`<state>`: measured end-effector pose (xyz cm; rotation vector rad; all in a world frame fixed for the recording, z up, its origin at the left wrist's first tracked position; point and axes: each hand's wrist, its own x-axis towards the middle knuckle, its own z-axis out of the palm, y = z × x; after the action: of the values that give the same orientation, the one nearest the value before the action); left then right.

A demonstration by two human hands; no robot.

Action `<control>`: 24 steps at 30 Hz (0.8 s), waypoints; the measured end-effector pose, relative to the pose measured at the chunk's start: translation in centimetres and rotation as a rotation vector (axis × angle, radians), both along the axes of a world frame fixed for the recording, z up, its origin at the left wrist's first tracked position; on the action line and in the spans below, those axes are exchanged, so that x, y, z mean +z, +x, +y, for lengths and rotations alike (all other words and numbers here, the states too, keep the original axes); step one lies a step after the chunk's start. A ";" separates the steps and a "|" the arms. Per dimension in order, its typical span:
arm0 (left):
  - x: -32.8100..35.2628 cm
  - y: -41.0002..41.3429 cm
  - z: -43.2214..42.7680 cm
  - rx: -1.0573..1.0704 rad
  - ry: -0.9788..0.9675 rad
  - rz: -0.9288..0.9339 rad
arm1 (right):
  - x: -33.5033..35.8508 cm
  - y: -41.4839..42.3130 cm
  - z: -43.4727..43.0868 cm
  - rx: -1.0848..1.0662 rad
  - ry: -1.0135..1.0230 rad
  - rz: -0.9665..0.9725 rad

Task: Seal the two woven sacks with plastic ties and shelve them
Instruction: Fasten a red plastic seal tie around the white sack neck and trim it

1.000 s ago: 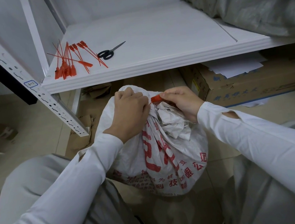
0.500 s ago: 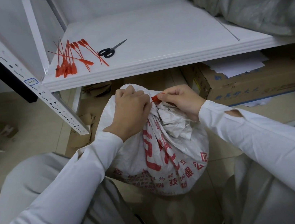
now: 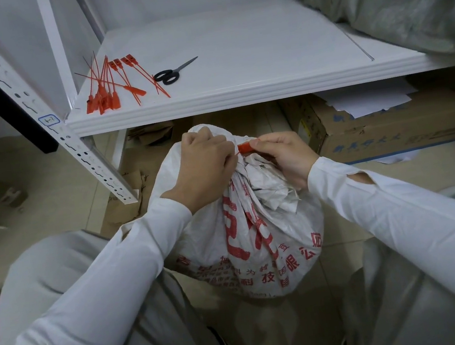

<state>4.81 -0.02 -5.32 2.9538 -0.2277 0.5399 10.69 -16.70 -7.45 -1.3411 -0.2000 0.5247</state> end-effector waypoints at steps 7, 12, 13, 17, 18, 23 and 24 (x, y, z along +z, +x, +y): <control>0.0 0.1 -0.2 0.007 0.022 0.010 | 0.2 0.2 -0.1 0.039 -0.028 -0.031; 0.1 0.0 -0.1 0.036 0.040 0.022 | 0.4 0.2 -0.1 0.036 -0.019 -0.023; 0.1 0.0 -0.2 0.042 0.047 0.028 | 0.4 0.1 -0.1 0.032 -0.001 -0.007; 0.2 0.1 -0.3 0.046 0.079 0.063 | 0.7 -0.2 -0.2 0.038 0.045 0.051; 0.3 0.2 -0.3 0.042 0.087 0.061 | 0.7 -0.2 -0.2 0.037 0.050 0.058; 0.6 0.0 0.0 -0.002 0.070 0.047 | 0.7 -0.1 -0.4 0.053 0.015 0.006; 0.6 0.0 0.0 -0.007 0.070 0.045 | 0.6 -0.1 -0.5 0.053 0.000 -0.005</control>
<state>4.81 -0.06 -4.77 3.0274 -0.2579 0.4741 10.61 -17.16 -6.85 -1.3399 -0.2408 0.5661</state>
